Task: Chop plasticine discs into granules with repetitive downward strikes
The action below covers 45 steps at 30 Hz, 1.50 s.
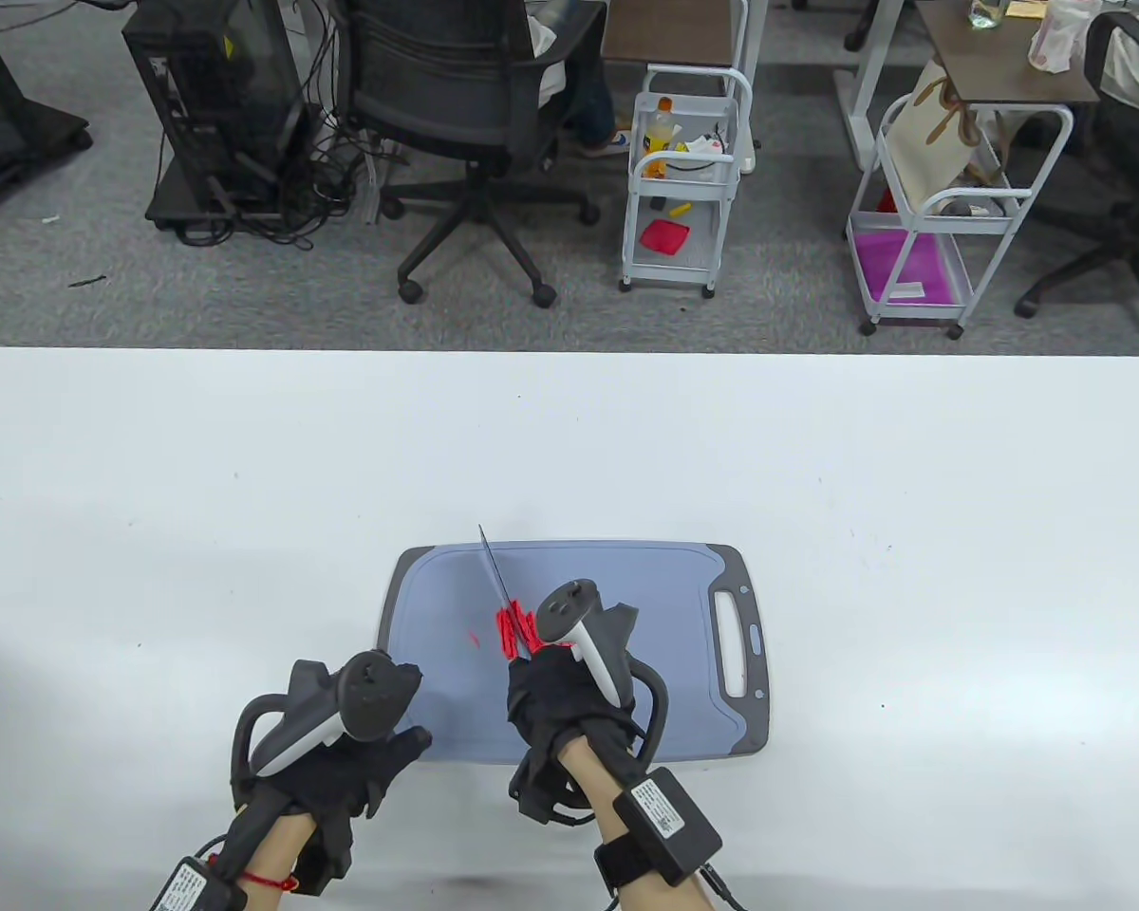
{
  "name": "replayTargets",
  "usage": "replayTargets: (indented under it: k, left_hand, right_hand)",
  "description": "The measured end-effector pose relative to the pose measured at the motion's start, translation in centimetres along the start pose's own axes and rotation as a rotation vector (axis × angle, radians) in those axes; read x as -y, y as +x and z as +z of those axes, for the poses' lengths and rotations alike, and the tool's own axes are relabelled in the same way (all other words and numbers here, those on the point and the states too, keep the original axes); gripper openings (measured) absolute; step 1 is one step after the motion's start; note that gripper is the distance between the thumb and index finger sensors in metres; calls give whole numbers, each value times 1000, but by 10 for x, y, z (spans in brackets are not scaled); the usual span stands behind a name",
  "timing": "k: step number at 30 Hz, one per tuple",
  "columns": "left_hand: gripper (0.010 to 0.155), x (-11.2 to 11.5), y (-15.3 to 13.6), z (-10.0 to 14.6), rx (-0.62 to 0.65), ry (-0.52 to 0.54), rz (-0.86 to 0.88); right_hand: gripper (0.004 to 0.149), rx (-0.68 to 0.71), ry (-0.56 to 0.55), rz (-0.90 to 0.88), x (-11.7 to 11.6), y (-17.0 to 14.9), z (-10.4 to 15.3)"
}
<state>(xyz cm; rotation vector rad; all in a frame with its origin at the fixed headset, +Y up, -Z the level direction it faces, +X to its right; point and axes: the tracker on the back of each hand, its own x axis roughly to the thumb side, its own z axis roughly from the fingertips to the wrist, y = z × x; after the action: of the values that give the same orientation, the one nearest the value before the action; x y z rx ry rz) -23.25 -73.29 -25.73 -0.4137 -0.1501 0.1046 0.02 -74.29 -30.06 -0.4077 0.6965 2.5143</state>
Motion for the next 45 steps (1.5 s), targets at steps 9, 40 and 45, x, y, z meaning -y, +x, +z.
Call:
replayTargets:
  k: [9,40,45]
  left_hand:
    - [75,1,1,0,2,0,-2]
    - [75,4,4,-1,8,-13,-16]
    - [75,3,1,-1,1,-14,-15]
  right_hand:
    - [58,106,104,-158,-16,10,8]
    - [54,-198,-112,-109,54,-73,-5]
    - [54,-226,-156,-3,46,-65,-4]
